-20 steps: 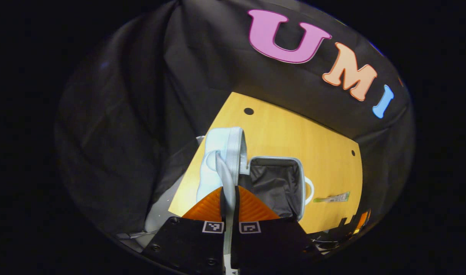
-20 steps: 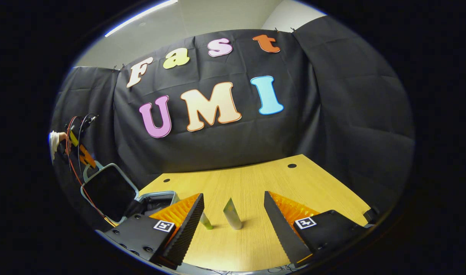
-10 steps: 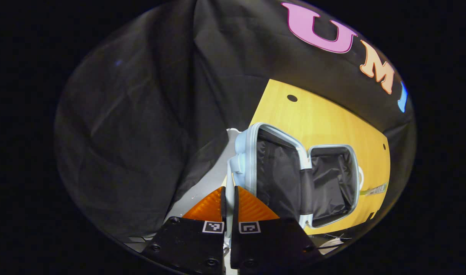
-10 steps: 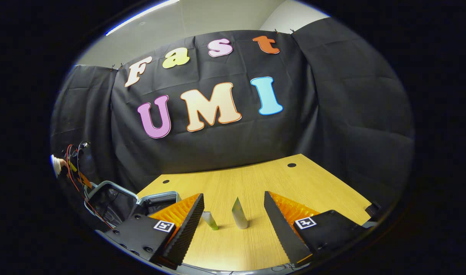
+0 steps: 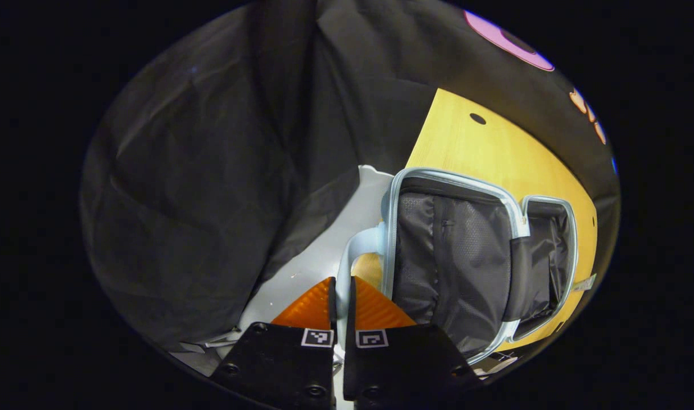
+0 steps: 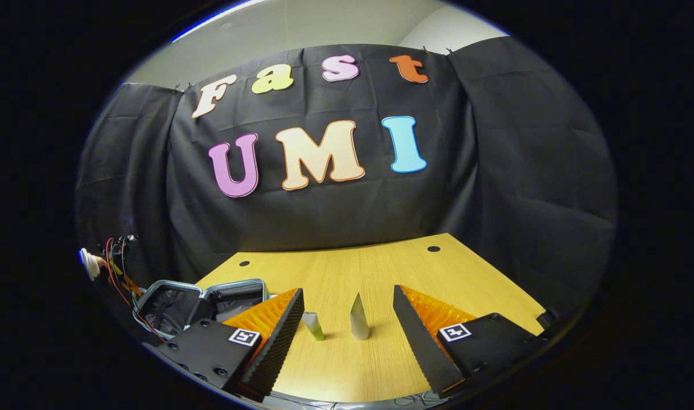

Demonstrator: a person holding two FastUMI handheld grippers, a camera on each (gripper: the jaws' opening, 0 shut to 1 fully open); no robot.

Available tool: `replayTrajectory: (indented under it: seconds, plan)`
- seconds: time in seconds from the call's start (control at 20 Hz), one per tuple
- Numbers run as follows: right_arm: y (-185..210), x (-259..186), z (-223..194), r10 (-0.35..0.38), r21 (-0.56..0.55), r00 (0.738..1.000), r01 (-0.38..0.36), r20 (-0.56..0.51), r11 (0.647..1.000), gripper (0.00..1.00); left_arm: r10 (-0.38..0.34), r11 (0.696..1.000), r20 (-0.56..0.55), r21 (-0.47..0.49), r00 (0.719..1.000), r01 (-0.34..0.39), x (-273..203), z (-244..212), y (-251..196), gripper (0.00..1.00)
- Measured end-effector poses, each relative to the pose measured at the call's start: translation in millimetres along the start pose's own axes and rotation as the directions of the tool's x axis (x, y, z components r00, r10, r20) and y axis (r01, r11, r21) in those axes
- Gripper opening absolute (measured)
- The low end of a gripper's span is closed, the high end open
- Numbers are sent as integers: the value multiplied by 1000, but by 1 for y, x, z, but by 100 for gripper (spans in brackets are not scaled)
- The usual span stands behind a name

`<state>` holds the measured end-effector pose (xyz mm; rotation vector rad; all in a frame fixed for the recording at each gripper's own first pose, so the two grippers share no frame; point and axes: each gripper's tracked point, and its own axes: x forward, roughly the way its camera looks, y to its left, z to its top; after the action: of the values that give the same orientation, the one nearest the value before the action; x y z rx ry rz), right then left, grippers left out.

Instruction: First open the suitcase, pack the skin care products into it, and then close the suitcase.

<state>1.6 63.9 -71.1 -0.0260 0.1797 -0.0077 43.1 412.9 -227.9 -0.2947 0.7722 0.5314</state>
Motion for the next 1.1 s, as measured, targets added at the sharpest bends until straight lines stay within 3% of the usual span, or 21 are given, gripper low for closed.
replayTrajectory:
  seconds: [0.3, 0.5, 0.55, 0.8, 0.85, 0.95, 1.1]
  plan:
    - [-4, -5, -4, -15, -2, 1000, 15, -11, 1000, 98, 9, 1000, -29, -10, 1000, -10, 16, -9, 6, 1]
    - [-1, -2, -5, -8, 3, 1000, 8, -12, 1000, 98, 17, 1000, -21, -11, 1000, -17, 14, -8, 15, 16]
    - [1, -2, -7, -4, 2, 1000, 4, -14, 1000, 98, 11, 1000, -17, -13, 1000, -11, 11, -6, 14, 16]
    - [7, 1, -11, 13, 4, 1000, -13, -22, 1000, 98, 51, 998, 44, 44, 998, -53, -20, 1, 17, 97]
    - [6, 3, -12, 16, 3, 1000, -16, -22, 1000, 98, 58, 996, 62, 62, 996, -62, -25, 3, 16, 100]
    - [5, 5, -14, 19, 0, 1000, -19, -24, 1000, 98, 66, 992, 95, 97, 993, -75, -41, 6, 7, 96]
    - [0, 9, -18, 25, 5, 999, -25, -26, 1000, 98, 26, 988, 148, 145, 989, -48, -70, 6, -24, 96]
